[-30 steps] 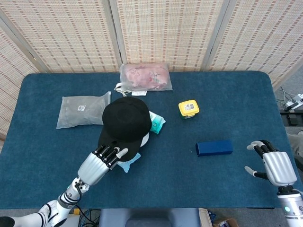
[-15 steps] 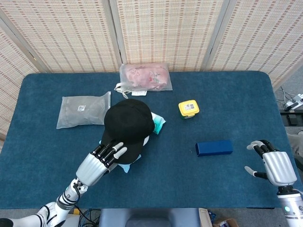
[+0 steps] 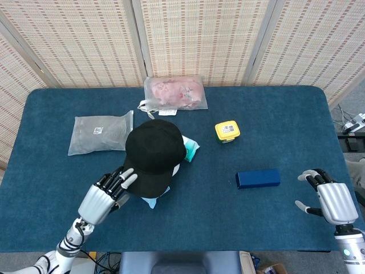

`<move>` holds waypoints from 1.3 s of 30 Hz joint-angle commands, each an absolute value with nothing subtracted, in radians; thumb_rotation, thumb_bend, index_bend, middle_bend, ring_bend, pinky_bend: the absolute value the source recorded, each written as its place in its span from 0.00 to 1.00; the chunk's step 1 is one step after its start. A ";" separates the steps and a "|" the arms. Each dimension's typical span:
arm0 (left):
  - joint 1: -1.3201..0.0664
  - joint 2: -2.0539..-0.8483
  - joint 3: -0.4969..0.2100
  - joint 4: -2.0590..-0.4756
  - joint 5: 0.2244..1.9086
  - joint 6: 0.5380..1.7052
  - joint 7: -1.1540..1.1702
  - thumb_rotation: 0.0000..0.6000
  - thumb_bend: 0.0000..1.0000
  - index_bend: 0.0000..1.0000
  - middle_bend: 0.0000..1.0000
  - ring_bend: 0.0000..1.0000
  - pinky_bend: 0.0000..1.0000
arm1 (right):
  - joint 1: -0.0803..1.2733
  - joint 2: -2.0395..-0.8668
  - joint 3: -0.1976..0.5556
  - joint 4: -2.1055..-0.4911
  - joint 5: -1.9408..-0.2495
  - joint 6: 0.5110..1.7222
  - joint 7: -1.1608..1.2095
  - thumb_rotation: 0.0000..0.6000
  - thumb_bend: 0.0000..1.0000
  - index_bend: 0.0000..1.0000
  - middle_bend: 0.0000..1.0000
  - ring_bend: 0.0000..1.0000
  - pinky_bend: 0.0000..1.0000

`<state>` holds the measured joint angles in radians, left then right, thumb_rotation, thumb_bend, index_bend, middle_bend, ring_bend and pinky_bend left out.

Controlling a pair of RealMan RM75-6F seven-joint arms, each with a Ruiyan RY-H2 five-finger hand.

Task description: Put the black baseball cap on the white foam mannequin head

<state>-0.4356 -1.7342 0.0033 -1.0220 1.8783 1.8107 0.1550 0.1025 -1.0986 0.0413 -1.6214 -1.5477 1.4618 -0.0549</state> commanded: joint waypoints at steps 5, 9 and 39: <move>-0.355 -1.659 0.006 -1.025 1.820 1.868 0.068 1.00 0.16 0.06 0.20 0.16 0.41 | 0.103 -1.103 0.041 -1.623 -1.548 1.460 -0.071 1.00 0.12 0.37 0.32 0.23 0.57; -0.336 -1.595 0.035 -1.025 1.844 1.886 0.022 1.00 0.16 0.07 0.20 0.16 0.40 | 0.104 -1.108 0.042 -1.625 -1.543 1.457 -0.086 1.00 0.12 0.37 0.32 0.23 0.57; -0.149 -1.354 0.074 -1.211 1.638 1.686 -0.039 1.00 0.16 0.50 0.60 0.44 0.53 | 0.098 -1.122 0.047 -1.620 -1.521 1.460 -0.112 1.00 0.12 0.37 0.32 0.23 0.57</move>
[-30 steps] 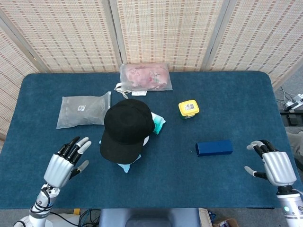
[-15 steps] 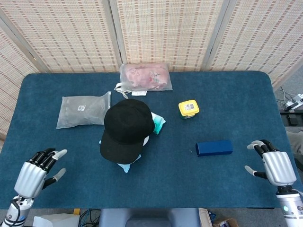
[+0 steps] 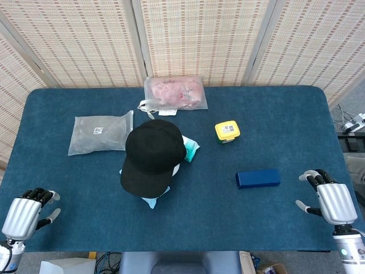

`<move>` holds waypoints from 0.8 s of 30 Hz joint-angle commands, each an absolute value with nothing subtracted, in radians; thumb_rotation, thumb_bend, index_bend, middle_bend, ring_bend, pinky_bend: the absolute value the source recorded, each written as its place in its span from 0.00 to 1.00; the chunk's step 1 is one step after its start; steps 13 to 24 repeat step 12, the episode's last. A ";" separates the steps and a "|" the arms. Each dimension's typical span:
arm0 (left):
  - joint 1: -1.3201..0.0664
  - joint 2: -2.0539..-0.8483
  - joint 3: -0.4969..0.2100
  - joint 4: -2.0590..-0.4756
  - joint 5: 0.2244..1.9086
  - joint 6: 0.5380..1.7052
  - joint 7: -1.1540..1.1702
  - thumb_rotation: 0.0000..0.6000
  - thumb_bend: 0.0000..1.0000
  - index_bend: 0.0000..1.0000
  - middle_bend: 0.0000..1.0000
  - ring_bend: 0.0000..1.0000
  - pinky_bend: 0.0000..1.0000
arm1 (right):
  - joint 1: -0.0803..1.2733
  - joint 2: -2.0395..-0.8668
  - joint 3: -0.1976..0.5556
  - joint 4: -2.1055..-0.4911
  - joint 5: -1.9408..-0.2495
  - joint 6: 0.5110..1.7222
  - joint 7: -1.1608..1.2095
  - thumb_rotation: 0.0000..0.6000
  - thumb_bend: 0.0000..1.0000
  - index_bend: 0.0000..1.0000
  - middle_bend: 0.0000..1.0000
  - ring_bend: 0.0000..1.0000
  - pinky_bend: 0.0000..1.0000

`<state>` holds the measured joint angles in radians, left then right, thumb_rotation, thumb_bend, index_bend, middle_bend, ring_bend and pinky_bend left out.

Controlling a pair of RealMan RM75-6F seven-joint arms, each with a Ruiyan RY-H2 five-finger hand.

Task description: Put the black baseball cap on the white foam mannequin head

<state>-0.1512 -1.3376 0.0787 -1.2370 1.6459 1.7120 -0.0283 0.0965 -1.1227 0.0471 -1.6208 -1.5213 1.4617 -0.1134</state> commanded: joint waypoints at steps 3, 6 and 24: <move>-0.150 -1.363 0.067 -1.203 1.638 1.673 -0.040 1.00 0.16 0.50 0.60 0.44 0.54 | 0.102 -1.121 0.047 -1.616 -1.519 1.449 -0.111 1.00 0.12 0.37 0.32 0.23 0.57; -0.151 -1.365 0.067 -1.203 1.640 1.656 -0.041 1.00 0.16 0.50 0.60 0.44 0.54 | 0.106 -1.120 0.049 -1.614 -1.513 1.441 -0.112 1.00 0.11 0.37 0.32 0.23 0.57; -0.153 -1.367 0.063 -1.204 1.644 1.630 -0.048 1.00 0.16 0.50 0.60 0.44 0.54 | 0.101 -1.116 0.049 -1.615 -1.518 1.453 -0.100 1.00 0.12 0.37 0.32 0.23 0.57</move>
